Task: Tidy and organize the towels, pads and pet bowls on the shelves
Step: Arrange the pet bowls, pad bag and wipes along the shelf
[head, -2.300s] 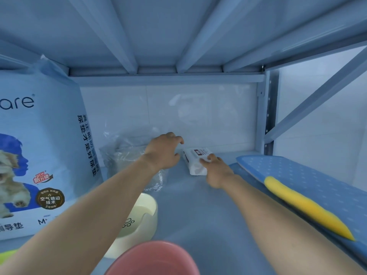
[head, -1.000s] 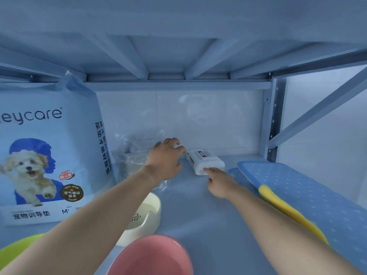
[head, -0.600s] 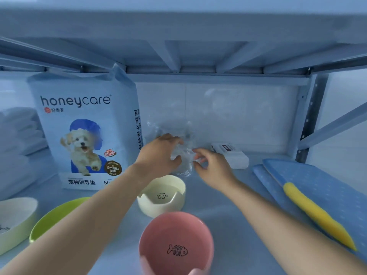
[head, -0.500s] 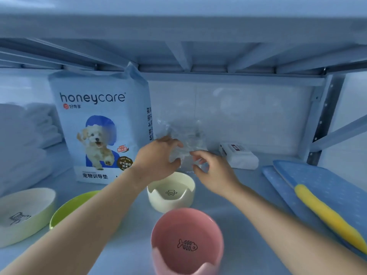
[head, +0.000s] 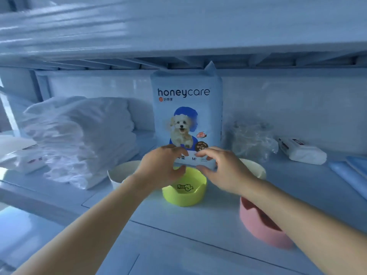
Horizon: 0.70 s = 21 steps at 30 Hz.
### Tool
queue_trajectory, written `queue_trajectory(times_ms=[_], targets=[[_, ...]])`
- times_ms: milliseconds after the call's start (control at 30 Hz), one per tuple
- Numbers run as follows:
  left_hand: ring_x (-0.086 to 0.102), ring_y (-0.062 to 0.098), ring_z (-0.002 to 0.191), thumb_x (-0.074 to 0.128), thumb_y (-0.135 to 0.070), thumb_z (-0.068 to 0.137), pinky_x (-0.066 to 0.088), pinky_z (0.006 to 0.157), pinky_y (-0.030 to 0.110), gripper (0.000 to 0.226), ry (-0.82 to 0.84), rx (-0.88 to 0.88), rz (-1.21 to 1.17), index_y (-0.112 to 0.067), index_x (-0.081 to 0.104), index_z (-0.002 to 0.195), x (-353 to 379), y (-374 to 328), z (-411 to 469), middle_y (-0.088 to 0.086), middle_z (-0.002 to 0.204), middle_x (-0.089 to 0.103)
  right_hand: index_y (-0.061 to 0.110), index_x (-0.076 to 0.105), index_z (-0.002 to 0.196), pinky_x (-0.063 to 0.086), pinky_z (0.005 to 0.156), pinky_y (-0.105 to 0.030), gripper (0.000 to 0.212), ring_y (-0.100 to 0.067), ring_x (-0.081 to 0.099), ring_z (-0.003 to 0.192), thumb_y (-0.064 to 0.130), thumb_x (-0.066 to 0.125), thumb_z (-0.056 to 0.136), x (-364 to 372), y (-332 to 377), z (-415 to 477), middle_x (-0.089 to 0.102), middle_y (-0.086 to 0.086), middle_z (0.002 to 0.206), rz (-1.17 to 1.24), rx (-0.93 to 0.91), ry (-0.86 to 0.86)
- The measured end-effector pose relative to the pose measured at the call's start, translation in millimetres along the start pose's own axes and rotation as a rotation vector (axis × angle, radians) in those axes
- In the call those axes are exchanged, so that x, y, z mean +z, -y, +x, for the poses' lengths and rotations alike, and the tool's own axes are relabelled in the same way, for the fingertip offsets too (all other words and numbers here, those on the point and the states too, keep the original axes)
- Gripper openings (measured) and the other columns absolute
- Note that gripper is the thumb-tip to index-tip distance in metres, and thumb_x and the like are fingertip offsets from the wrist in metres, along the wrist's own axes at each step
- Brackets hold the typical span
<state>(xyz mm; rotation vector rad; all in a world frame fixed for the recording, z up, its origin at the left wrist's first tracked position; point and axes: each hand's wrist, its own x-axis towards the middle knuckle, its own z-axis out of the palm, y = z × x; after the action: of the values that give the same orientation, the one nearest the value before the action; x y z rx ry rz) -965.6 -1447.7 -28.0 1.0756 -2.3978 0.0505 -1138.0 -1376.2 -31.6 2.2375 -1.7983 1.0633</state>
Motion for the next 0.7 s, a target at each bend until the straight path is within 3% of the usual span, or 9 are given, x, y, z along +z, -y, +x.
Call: queue_trajectory(times_ms=[200, 333, 500, 700], targets=[[0.057, 0.013, 0.098, 0.056, -0.038, 0.082, 0.050, 0.077, 0.033, 0.028, -0.036, -0.089, -0.038, -0.038, 0.058, 0.110, -44.6, 76.8, -70.4, -0.016, 0.107, 0.059, 0.021, 0.063, 0.111, 0.040, 0.083, -0.018, 0.026, -0.002, 0.050, 0.095, 0.027, 0.063, 0.085, 57.7, 85.9, 9.0, 0.057, 0.014, 0.106, 0.112, -0.003, 0.067], [0.057, 0.013, 0.095, 0.054, -0.040, 0.078, 0.050, 0.077, 0.034, 0.029, -0.079, -0.170, -0.083, -0.039, 0.060, 0.106, -67.4, 127.1, -124.4, -0.015, 0.104, 0.060, 0.021, 0.066, 0.106, 0.034, 0.074, -0.002, 0.022, -0.001, 0.051, 0.091, 0.026, 0.063, 0.086, 106.9, 143.2, 13.5, 0.061, 0.013, 0.103, 0.192, -0.039, 0.086], [0.056, 0.004, 0.100, 0.056, -0.038, 0.084, 0.050, 0.076, 0.030, 0.026, -0.054, -0.263, -0.025, -0.041, 0.057, 0.109, -90.6, 190.3, -182.0, -0.022, 0.109, 0.058, 0.029, 0.065, 0.105, 0.041, 0.084, -0.018, 0.020, -0.002, 0.053, 0.096, 0.032, 0.062, 0.086, 166.6, 205.6, 24.1, 0.061, 0.013, 0.106, 0.289, -0.078, 0.165], [0.056, 0.007, 0.100, 0.055, -0.038, 0.085, 0.048, 0.080, 0.028, 0.029, -0.040, -0.355, 0.031, -0.040, 0.056, 0.113, -105.4, 249.4, -217.0, -0.020, 0.116, 0.056, 0.029, 0.064, 0.106, 0.039, 0.086, -0.018, 0.021, -0.002, 0.052, 0.101, 0.033, 0.061, 0.087, 220.6, 256.9, 51.1, 0.060, 0.014, 0.109, 0.337, -0.113, 0.212]])
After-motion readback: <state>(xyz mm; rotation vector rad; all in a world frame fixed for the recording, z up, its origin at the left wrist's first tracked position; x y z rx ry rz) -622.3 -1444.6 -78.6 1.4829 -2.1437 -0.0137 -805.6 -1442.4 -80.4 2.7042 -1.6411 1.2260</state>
